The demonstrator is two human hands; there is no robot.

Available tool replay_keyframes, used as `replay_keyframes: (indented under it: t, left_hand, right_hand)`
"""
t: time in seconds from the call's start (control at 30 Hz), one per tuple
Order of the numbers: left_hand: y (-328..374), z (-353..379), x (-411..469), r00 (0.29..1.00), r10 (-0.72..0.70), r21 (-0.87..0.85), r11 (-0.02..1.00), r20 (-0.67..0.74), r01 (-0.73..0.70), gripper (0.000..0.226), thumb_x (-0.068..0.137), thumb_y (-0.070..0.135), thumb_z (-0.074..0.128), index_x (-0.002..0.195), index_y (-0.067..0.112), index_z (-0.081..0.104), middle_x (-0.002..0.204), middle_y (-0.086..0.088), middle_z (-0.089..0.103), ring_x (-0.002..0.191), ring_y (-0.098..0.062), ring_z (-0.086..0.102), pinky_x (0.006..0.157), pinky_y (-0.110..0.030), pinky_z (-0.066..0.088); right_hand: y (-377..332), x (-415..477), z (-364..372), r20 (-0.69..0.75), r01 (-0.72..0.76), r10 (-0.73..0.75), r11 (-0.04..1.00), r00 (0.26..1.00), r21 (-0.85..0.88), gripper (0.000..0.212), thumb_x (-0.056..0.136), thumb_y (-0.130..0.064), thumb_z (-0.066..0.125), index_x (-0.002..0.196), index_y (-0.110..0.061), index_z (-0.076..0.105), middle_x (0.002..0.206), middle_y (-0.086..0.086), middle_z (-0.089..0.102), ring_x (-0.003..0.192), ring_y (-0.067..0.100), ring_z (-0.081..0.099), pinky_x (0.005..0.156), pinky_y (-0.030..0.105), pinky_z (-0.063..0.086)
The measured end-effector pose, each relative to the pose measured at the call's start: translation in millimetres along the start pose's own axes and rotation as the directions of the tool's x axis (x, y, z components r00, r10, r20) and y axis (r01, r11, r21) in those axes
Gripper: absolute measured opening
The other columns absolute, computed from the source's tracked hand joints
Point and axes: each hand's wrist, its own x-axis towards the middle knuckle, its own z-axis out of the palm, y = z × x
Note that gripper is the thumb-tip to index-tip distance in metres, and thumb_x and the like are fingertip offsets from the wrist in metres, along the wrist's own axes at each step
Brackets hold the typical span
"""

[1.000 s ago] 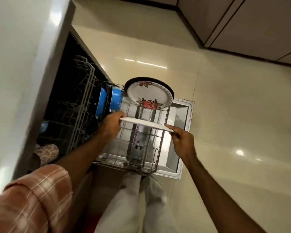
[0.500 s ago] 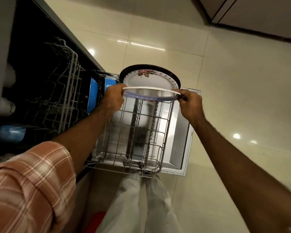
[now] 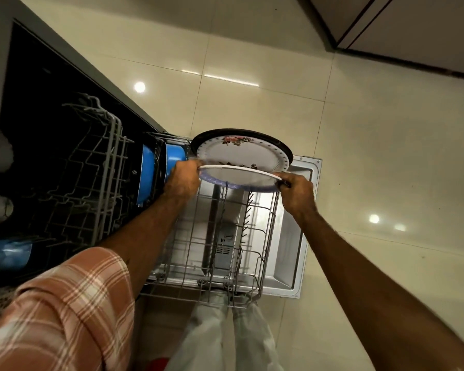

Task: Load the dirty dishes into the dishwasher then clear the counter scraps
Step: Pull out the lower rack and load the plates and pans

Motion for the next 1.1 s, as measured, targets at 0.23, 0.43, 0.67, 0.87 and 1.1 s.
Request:
replay_keyframes:
  t: [0.23,0.43,0.67,0.87,1.1]
  left_hand:
    - [-0.9,-1.8,4.4,0.99,-0.074,-0.069,0.994,0.12,0.083,0.032,0.104,0.011,0.049,0.135,0.014,0.054,0.111,-0.01,0.062,0.096,-0.023,0.062,0.08,-0.031,0.054]
    - [10.4,-10.5,-7.1,0.976,0.069,-0.125,0.991,0.208,-0.044,0.043,0.106,0.023,0.045,0.145,0.004,0.046,0.143,-0.021,0.053,0.112,-0.028,0.056,0.083,-0.019,0.053]
    - [36.8,-51.8,-74.1,0.985,0.173,-0.06,0.983,-0.014,-0.174,0.07,0.096,0.025,0.064,0.155,0.013,0.029,0.155,-0.011,0.038,0.138,-0.029,0.043,0.114,-0.046,0.041]
    - [61.4,-107.1,-165.6,0.961,0.252,0.059,0.967,-0.115,-0.247,0.075,0.101,0.052,0.046,0.161,0.021,0.014,0.169,-0.005,0.009,0.156,-0.024,0.007,0.126,-0.046,0.009]
    - [70.8,-175.9,-278.2,0.937,0.272,0.083,0.962,-0.219,-0.259,0.08,0.1,0.062,0.038,0.162,0.026,0.003,0.17,-0.001,-0.006,0.156,-0.02,-0.007,0.127,-0.045,0.002]
  right_hand:
    - [-16.9,-1.2,8.4,0.002,-0.085,0.085,0.996,0.996,0.037,0.038,0.102,0.006,0.05,0.133,-0.007,0.066,0.129,0.014,0.068,0.099,0.022,0.062,0.059,-0.007,0.034]
    - [-33.3,-20.9,-5.3,0.026,-0.09,0.088,0.993,0.996,0.081,0.052,0.103,0.0,0.054,0.153,-0.009,0.045,0.149,0.011,0.055,0.131,0.026,0.056,0.083,0.0,0.031]
    - [-68.6,-78.8,-40.0,0.048,0.201,-0.202,0.979,0.978,0.035,0.058,0.103,-0.018,0.058,0.157,-0.013,0.038,0.161,0.007,0.042,0.149,0.024,0.039,0.123,0.037,0.032]
    - [-106.4,-144.4,-81.2,0.045,0.351,-0.351,0.936,0.935,-0.008,0.06,0.107,-0.037,0.053,0.16,-0.018,0.033,0.168,0.003,0.03,0.156,0.018,0.024,0.127,0.043,0.023]
    - [-146.8,-214.7,-142.5,0.074,0.5,-0.496,0.862,0.865,-0.081,0.072,0.104,-0.057,0.043,0.165,-0.027,0.018,0.173,-0.003,0.01,0.16,0.018,0.003,0.13,0.043,0.006]
